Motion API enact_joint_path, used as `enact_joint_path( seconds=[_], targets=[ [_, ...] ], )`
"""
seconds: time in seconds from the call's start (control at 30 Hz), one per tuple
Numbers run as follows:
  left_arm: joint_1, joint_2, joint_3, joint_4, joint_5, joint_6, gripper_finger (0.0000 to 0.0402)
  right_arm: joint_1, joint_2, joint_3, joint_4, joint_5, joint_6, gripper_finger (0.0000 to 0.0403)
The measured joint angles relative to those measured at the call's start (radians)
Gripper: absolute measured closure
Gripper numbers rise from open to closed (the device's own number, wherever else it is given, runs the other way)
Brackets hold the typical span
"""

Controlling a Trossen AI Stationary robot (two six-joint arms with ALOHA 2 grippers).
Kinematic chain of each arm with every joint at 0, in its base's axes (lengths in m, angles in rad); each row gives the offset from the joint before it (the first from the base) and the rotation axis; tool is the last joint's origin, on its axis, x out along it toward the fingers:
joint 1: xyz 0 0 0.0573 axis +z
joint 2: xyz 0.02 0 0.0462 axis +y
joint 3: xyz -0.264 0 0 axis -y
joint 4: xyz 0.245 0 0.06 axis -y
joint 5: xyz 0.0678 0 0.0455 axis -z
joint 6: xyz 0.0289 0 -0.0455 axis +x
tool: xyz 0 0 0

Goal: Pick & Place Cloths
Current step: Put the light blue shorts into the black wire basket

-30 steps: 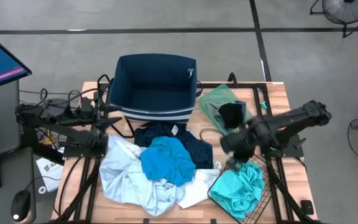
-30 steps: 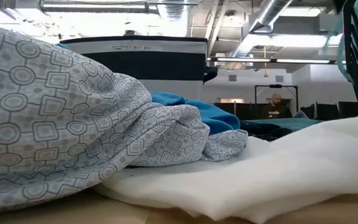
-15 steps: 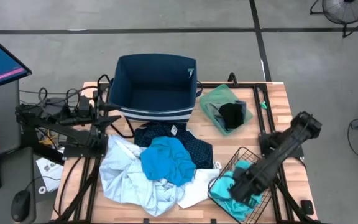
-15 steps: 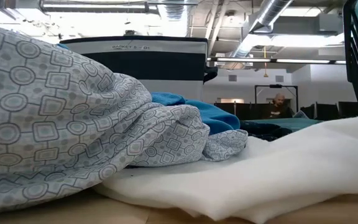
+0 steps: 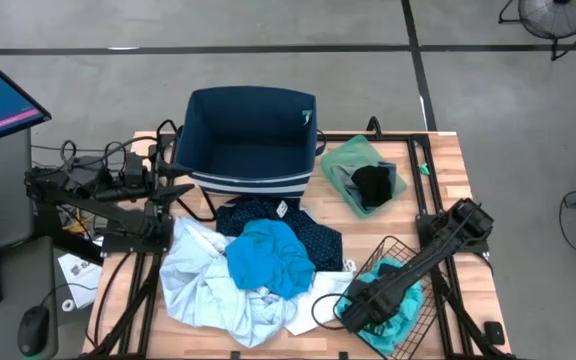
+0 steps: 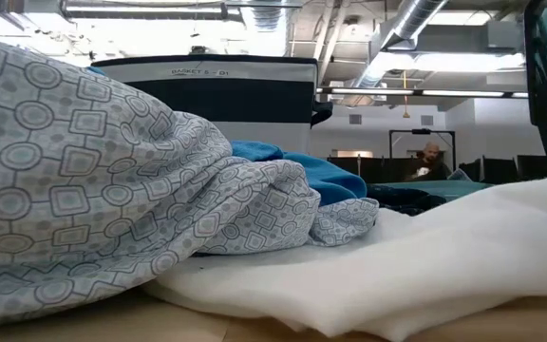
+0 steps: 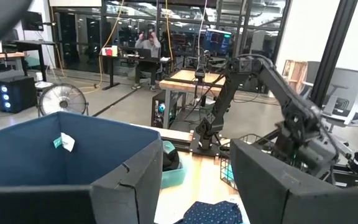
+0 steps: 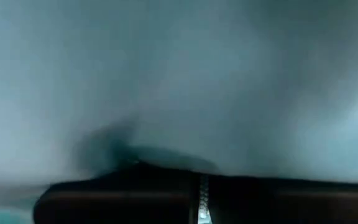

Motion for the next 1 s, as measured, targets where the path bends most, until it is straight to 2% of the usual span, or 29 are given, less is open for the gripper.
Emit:
enact_joint_path(
  seconds=[0.13, 0.33, 0.47, 0.63, 0.77, 1.0],
  targets=[
    [0.0, 0.0, 0.0, 0.002, 0.0, 0.0, 0.0229, 0.004, -0.032, -0.105, 0.13, -0.002, 0.041, 0.0403],
    [0.0, 0.0, 0.0, 0.009, -0.01, 0.0, 0.0229, 0.004, -0.162, -0.305, 0.308, 0.032, 0.127, 0.0403],
    [0.0, 0.0, 0.0, 0.015, -0.017, 0.0, 0.0229, 0.006, -0.2, -0.428, 0.467, 0.003, 0.172, 0.0399],
    [0.0, 0.0, 0.0, 0.027, -0.016, 0.0, 0.0229, 0.021, -0.189, -0.448, 0.491, -0.004, 0.155, 0.0384],
    [0.0, 0.0, 0.0, 0.038, -0.02, 0.0, 0.0229, 0.014, -0.204, -0.453, 0.484, -0.004, 0.122, 0.0356],
    [0.0, 0.0, 0.0, 0.098, -0.035, 0.067, 0.0228, -0.009, -0.354, -0.465, 0.441, -0.022, 0.131, 0.0282]
  ],
)
